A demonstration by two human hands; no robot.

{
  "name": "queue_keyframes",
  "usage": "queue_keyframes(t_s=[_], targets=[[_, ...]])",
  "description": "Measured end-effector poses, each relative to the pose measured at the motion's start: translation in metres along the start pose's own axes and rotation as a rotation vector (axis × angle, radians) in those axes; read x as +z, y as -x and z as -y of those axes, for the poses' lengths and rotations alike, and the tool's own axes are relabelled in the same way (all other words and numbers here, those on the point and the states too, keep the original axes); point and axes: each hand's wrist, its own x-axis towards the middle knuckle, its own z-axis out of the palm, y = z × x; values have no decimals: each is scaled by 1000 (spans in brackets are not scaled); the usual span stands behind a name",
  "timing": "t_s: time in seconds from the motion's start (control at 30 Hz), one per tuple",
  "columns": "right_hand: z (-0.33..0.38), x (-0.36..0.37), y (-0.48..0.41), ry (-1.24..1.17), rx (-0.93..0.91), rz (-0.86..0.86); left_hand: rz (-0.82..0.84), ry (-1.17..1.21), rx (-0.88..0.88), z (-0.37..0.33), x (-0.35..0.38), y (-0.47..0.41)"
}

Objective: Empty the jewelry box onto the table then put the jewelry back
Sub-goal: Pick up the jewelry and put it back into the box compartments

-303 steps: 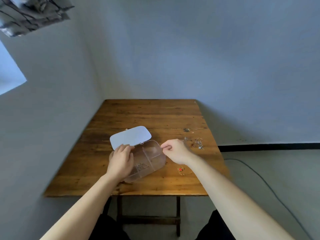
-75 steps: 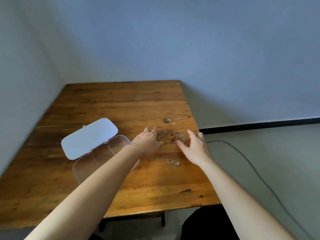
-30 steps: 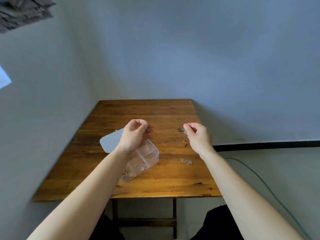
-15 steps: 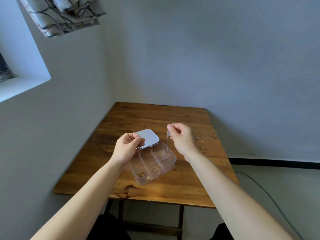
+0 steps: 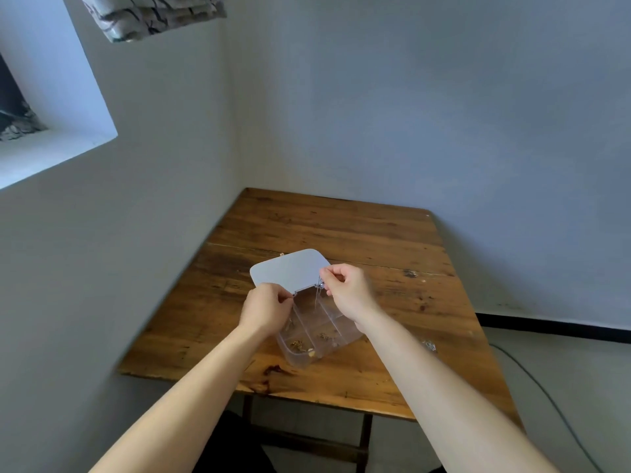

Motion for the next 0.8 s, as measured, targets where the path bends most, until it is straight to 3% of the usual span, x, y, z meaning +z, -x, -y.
queue_keyframes(t_s=[0.13, 0.4, 0.67, 0.8], targets=[[-3, 6, -5, 58, 22, 39, -25, -148, 39, 7, 4, 2], [-17, 17, -3, 606, 83, 236, -98, 126, 61, 33, 13, 12], [-21, -23, 13, 452, 12, 218, -25, -39, 123, 27, 11, 19], [-44, -66, 29, 456, 56, 119, -118, -239, 222, -4, 25, 33]])
